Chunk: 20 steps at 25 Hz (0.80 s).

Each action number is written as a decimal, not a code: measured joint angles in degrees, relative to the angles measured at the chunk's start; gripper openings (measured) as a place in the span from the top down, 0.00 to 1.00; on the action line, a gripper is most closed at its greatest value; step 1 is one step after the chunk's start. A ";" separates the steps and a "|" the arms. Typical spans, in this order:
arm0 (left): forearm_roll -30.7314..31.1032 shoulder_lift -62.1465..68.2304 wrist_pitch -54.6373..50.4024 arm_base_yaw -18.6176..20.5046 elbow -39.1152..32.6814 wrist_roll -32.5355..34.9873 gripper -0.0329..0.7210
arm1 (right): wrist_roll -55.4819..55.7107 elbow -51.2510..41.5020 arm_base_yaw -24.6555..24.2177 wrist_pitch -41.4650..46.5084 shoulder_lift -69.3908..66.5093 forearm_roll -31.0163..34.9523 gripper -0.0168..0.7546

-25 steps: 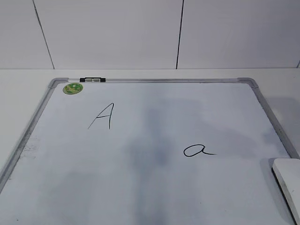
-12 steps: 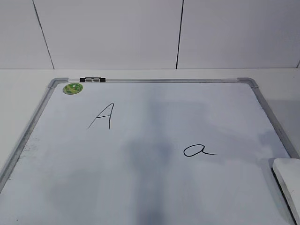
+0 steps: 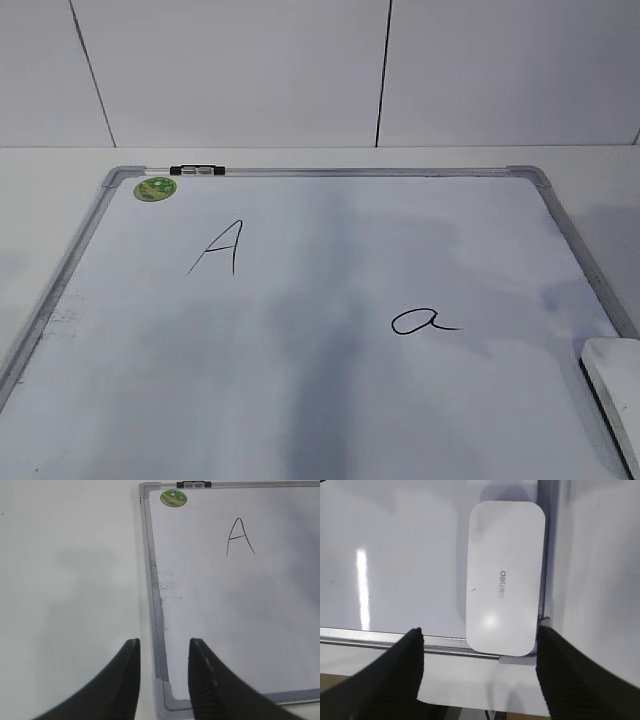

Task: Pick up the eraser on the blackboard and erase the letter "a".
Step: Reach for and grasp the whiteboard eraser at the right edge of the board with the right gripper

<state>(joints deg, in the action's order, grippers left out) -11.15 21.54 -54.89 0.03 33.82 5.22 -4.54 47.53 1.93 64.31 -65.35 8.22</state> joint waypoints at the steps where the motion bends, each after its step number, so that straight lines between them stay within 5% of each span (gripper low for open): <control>1: -0.12 1.65 1.10 0.06 0.00 0.00 0.63 | 0.00 0.00 0.00 -0.40 -0.73 0.12 0.25; 14: -0.98 15.14 3.23 0.06 0.09 0.00 0.63 | 0.47 0.00 0.00 -1.03 -7.02 -1.02 0.25; 20: -1.62 18.89 4.62 0.06 0.09 -0.09 0.63 | 0.61 0.00 0.00 -1.75 -8.26 -1.20 0.15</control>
<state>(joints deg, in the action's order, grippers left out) -12.78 40.43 -50.27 0.09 33.91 5.13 -3.93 47.53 1.93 62.56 -73.61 7.02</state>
